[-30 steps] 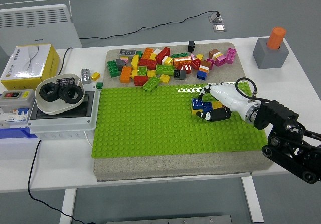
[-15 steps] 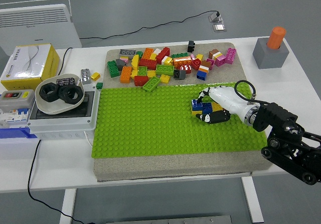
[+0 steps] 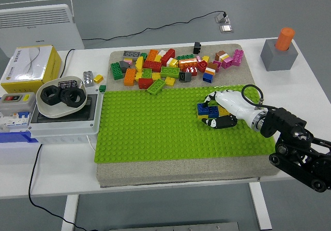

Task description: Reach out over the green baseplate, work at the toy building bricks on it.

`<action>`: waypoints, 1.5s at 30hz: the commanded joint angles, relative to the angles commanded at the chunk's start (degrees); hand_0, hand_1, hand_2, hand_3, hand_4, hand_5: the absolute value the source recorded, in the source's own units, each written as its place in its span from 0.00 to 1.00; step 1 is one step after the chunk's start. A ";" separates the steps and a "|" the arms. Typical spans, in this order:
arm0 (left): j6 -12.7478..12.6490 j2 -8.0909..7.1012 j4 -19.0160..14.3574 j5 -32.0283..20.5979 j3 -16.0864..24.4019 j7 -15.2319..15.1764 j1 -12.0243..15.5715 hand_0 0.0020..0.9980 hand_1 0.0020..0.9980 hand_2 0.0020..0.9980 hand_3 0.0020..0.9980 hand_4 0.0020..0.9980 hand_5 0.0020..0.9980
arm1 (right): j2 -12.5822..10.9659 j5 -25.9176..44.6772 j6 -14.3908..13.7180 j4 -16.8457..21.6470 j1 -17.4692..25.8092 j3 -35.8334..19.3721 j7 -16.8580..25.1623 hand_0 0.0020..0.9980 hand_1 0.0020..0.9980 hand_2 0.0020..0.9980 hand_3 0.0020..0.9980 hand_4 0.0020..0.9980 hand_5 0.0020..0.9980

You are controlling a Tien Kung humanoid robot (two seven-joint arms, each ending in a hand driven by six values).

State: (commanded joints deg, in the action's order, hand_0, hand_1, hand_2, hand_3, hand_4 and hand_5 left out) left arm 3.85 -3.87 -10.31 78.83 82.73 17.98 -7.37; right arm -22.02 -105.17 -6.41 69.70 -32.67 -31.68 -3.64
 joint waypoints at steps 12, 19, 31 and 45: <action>0.05 -0.09 0.00 0.08 -0.09 -0.02 0.28 0.65 0.44 0.60 0.73 0.98 1.00 | 0.21 2.16 -1.25 -0.33 1.13 -0.65 1.26 0.88 0.85 0.83 0.63 0.69 0.46; 0.15 -0.13 0.00 -0.09 -0.37 0.01 0.32 0.65 0.44 0.60 0.73 0.98 1.00 | 0.06 4.11 -2.88 1.29 1.87 -3.36 3.01 0.87 0.84 0.82 0.65 0.68 0.45; -0.16 0.07 0.00 -0.42 -0.56 0.02 0.18 0.65 0.44 0.60 0.73 0.98 1.00 | -2.79 17.79 -9.45 6.17 7.18 -9.07 9.54 0.84 0.80 0.79 0.66 0.70 0.36; -0.71 -0.21 0.00 -1.33 -1.26 0.14 0.23 0.65 0.44 0.60 0.73 0.97 1.00 | -12.03 19.50 -8.74 11.85 22.62 -26.38 7.84 0.83 0.74 0.75 0.65 0.83 0.30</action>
State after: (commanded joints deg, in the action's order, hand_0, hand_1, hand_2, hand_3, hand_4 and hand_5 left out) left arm 3.15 -4.09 -10.31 77.49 81.47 18.13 -7.14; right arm -34.04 -85.68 -15.15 81.54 -10.05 -58.06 4.20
